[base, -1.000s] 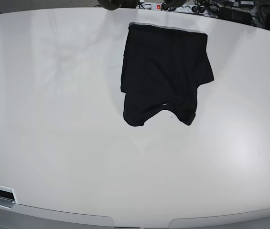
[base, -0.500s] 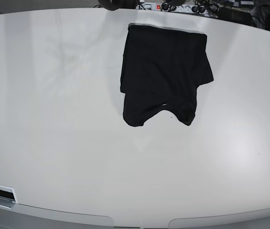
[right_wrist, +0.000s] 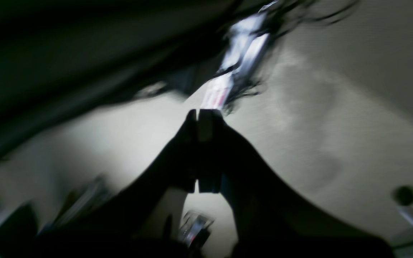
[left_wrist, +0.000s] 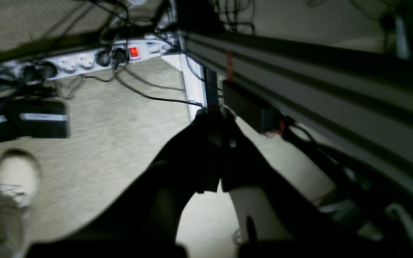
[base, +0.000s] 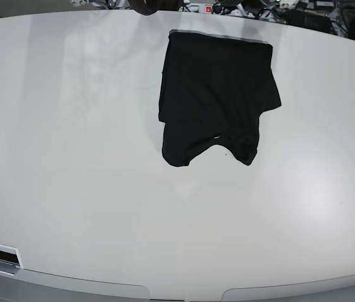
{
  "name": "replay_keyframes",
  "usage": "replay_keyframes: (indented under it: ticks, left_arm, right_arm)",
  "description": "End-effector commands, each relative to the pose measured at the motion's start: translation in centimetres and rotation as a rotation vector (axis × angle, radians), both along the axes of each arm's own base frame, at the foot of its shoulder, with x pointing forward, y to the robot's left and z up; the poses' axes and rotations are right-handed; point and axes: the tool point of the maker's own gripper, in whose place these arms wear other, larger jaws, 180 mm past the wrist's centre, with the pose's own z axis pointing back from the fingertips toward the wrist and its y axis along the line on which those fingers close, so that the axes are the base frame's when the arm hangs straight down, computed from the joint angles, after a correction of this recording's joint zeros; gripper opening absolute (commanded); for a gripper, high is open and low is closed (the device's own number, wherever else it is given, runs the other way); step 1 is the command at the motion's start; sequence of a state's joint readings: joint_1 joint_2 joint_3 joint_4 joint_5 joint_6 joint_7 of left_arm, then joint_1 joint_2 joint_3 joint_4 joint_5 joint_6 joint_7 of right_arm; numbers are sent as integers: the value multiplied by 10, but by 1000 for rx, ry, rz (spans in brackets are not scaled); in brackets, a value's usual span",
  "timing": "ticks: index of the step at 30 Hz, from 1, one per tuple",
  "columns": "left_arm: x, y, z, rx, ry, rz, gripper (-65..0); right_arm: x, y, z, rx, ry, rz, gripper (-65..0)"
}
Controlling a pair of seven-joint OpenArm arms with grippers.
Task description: Layout the t-shirt on the table in an organized manner, then fold the t-shirt properly
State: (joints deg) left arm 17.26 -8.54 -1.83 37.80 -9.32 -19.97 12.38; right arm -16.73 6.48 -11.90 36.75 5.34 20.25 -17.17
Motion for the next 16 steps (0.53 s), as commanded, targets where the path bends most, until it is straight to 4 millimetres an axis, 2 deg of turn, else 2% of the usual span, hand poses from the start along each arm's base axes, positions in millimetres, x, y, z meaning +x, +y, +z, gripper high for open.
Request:
replay_keyframes:
  ticks: [1, 5, 8, 16]
  left_arm:
    - [5, 2, 1, -2, -14, 0, -650]
    - [16, -9, 2, -29, -34, -26, -650]
    - [23, -19, 2, -38, -43, -63, -650]
    - [16, -39, 0, -38, -50, -141, -650]
  right_arm:
    - [-2, 2, 0, -3, 2, 14, -650]
    - [11, 14, 0, 3, -29, 69, -650]
    - [21, 14, -1, 2, -45, 68, -650]
    - [24, 22, 0, 15, -50, 61, -650]
